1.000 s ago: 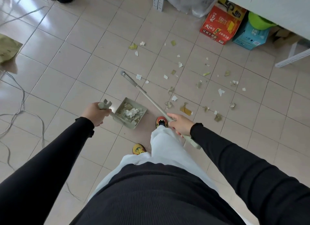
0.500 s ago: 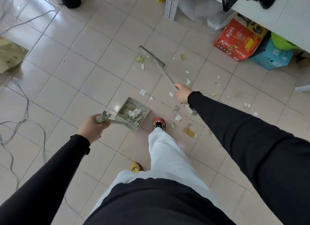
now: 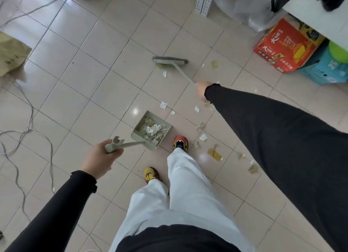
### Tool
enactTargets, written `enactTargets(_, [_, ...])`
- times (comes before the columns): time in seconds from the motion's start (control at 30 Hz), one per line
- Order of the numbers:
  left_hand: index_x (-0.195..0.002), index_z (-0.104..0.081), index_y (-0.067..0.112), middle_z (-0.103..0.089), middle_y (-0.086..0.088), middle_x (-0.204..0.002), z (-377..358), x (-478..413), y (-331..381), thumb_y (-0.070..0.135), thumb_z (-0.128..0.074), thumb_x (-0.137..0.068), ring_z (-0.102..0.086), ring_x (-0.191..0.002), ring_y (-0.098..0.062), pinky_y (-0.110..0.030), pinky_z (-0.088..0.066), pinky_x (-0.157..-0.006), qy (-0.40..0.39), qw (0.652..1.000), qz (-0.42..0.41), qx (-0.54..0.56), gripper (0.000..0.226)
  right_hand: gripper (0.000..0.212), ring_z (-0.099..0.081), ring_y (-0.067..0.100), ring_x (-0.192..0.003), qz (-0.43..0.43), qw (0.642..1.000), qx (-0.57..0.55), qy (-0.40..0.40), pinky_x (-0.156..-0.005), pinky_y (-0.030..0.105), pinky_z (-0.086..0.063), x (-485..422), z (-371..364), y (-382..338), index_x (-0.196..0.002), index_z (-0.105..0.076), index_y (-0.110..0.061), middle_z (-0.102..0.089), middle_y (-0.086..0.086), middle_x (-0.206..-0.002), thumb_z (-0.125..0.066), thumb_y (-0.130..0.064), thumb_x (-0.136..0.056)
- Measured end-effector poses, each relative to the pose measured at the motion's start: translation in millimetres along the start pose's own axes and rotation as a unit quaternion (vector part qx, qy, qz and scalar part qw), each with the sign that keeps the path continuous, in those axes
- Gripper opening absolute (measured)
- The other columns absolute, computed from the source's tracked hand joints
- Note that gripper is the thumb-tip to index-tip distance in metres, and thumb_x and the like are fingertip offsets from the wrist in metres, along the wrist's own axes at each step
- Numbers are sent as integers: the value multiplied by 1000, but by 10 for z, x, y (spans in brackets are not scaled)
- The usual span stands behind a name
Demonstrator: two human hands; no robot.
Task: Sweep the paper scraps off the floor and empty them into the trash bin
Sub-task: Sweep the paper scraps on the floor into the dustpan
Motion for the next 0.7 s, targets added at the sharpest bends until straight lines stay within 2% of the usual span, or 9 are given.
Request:
enactTargets(0.07, [-89, -70, 26, -44, 12, -45, 10, -2, -11, 19, -68, -89, -41, -39, -9, -24, -39, -42, -7, 1000, -3, -2, 8, 44, -51, 25, -79, -2, 998, 64, -23, -47, 25, -36, 216, -166, 113, -140, -46, -2, -62, 18, -111, -44, -1, -96])
enactTargets(0.13, [-90, -70, 28, -45, 13, -45, 32, -4, -25, 20, -67, -89, -41, -38, -7, -24, -40, -41, -17, 1000, -9, -15, 8, 44, -47, 23, -62, -10, 995, 98, -27, -47, 27, -35, 451, -384, 312, -140, -44, -8, -53, 10, -82, -38, -2, -97])
enactTargets(0.17, [-89, -69, 27, -45, 13, -44, 49, -5, -32, 21, -67, -88, -42, -38, -7, -25, -40, -42, -23, 999, -15, -22, 6, 48, -44, 20, -57, -11, 994, 106, -33, -47, 27, -36, 579, -514, 418, -143, -41, -12, -50, 8, -78, -37, -2, -96])
enactTargets(0.27, [-86, -68, 24, -44, 14, -44, 101, -12, -71, 25, -68, -82, -41, -40, -13, -25, -38, -45, -42, 999, -16, -19, 4, 63, -42, 15, -54, -4, 986, 160, -42, -41, 25, -31, 1042, -907, 748, -152, -26, -28, -54, 4, -84, -35, -5, -95])
enactTargets(0.37, [-88, -69, 19, -42, 14, -42, 142, -13, -106, 32, -65, -70, -39, -39, -15, -25, -35, -46, -52, 998, -16, -9, 22, 65, -41, 14, -52, -22, 986, 164, -24, -42, 26, -31, 1539, -1265, 989, -152, -25, -33, -47, 0, -73, -36, -5, -94])
enactTargets(0.5, [-89, -68, 13, -45, 6, -52, 200, -32, -156, 31, -66, -68, -41, -39, -15, -25, -37, -44, -61, 997, -45, -32, 28, 57, -52, 22, -60, -38, 993, 99, -43, -50, 29, -40, 2175, -1694, 1147, -152, -25, -35, -58, 5, -85, -33, -16, -99])
enactTargets(0.57, [-91, -67, 9, -46, 0, -57, 225, -51, -181, 25, -69, -76, -44, -42, -18, -25, -37, -45, -71, 994, -59, -57, 22, 54, -62, 25, -71, -58, 998, 1, -37, -57, 30, -45, 2457, -1909, 1140, -152, -28, -36, -64, 11, -115, -35, -20, -101])
enactTargets(0.6, [-92, -67, 8, -47, -2, -59, 234, -60, -194, 21, -70, -81, -44, -43, -19, -24, -37, -44, -76, 993, -64, -70, 18, 53, -61, 21, -70, -70, 996, -47, -26, -57, 29, -47, 2551, -2013, 1111, -152, -29, -36, -61, 10, -125, -37, -22, -101])
enactTargets(0.7, [-93, -68, 8, -49, -1, -61, 242, -51, -194, 16, -68, -86, -45, -45, -19, -21, -36, -38, -83, 988, -75, -102, 10, 54, -52, 20, -59, -101, 981, -165, 9, -49, 27, -44, 2634, -2265, 876, -152, -30, -37, -59, 4, -118, -39, -24, -100])
Point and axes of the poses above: each hand's wrist, its own x-axis away from the middle knuckle, its own z-axis out of the back of the hand, y = z × x, the point moved 1 cm from there along -x, towards the middle knuckle
